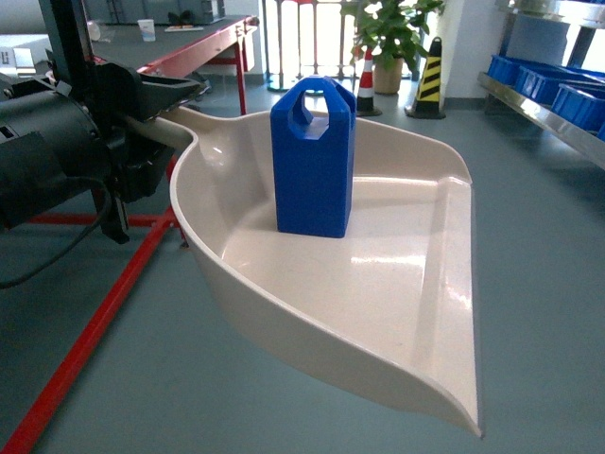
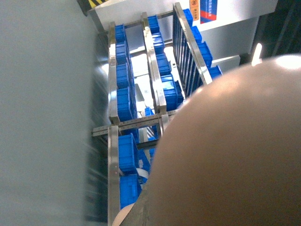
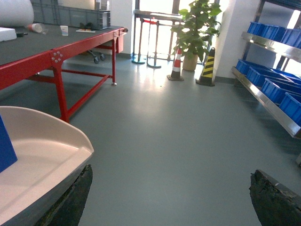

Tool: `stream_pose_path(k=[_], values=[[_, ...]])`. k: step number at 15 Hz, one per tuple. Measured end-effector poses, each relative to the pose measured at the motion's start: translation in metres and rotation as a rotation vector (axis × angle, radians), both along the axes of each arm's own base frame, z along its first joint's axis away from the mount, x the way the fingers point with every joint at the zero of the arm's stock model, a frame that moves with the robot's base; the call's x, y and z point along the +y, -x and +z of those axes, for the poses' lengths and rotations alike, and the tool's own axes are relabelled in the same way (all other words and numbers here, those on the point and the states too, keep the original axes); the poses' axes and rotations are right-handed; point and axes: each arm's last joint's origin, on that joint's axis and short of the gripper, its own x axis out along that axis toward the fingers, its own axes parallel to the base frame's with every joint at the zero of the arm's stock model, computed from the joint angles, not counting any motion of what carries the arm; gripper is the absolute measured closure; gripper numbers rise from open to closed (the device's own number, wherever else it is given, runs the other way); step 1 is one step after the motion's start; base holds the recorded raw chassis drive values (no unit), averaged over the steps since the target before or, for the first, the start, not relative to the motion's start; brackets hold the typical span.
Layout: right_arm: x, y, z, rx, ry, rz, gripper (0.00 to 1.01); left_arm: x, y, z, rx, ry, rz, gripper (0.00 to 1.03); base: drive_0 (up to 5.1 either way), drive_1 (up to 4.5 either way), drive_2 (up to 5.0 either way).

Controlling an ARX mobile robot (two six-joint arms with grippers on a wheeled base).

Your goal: Place part in tray to right shelf

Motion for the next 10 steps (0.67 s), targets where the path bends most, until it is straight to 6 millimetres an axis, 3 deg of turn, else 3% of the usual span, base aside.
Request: stream_pose_path(k=[10], values=[[0.0000, -0.0001, 0.0002, -0.001, 0.000, 0.000, 0.03, 0.0000, -0.0001, 0.0004, -0.003, 0.001, 0.002, 0.90, 0.0, 4.04, -4.1]])
